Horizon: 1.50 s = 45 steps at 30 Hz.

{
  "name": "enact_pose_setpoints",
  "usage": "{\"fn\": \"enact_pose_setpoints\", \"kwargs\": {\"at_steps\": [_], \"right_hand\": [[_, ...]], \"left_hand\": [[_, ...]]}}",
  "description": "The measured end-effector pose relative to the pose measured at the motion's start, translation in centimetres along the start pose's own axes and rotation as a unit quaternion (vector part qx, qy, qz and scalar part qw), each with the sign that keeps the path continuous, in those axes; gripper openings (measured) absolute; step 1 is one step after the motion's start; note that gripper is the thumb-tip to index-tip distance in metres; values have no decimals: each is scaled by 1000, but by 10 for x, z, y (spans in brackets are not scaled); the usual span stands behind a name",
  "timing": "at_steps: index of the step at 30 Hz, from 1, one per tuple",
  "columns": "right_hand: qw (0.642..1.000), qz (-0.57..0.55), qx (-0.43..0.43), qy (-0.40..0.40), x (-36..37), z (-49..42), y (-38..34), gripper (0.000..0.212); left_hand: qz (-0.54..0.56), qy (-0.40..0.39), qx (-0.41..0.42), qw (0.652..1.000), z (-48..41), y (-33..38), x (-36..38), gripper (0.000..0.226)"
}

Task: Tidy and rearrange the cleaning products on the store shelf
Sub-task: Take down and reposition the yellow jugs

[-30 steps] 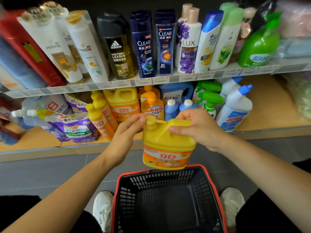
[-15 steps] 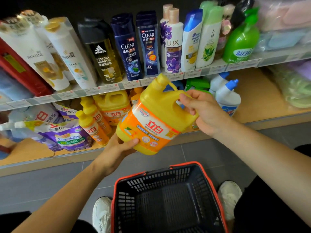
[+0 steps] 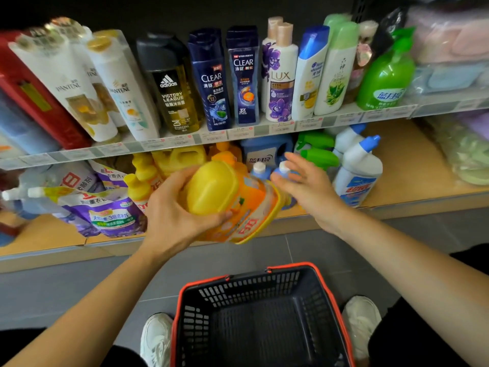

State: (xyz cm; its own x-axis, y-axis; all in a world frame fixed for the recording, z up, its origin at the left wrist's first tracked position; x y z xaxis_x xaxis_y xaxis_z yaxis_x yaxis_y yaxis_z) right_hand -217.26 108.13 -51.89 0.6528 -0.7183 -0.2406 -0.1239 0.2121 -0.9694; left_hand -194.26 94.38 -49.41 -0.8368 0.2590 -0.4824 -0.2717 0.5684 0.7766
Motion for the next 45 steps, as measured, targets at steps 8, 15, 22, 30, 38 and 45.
{"fn": "enact_pose_setpoints", "kwargs": {"at_steps": [8, 15, 22, 30, 38, 45], "right_hand": [[942, 127, -160, -267, 34, 19, 9, 102], [956, 94, -166, -222, 25, 24, 0, 87], [971, 76, -147, -171, 21, 23, -5, 89], [981, 28, -126, -142, 22, 18, -2, 84], [987, -22, -103, -123, 19, 10, -1, 65], [987, -32, -94, -122, 21, 10, 2, 67]], "left_hand": [[-41, -88, 79, 992, 14, 19, 12, 88], [-94, -124, 131, 979, 11, 28, 18, 86], [-95, -94, 248, 960, 15, 41, 25, 60], [10, -26, 243, 970, 15, 32, 20, 39], [22, -17, 103, 994, 4, 9, 13, 39], [170, -38, -91, 980, 1, -7, 16, 33]]}}
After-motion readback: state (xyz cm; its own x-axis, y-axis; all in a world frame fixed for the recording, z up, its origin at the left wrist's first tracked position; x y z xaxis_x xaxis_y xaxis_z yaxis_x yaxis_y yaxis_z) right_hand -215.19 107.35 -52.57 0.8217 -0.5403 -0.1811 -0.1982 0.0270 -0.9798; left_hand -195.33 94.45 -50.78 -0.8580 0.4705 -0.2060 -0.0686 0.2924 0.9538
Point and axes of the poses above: each hand's wrist, its own z-axis away from the middle knuckle, its own x-axis out of the palm, y = z × x, the point moved 3 cm from there along -z, towards the middle knuckle, and after that the axes turned 10 degrees about y, right-handed, at the moved point
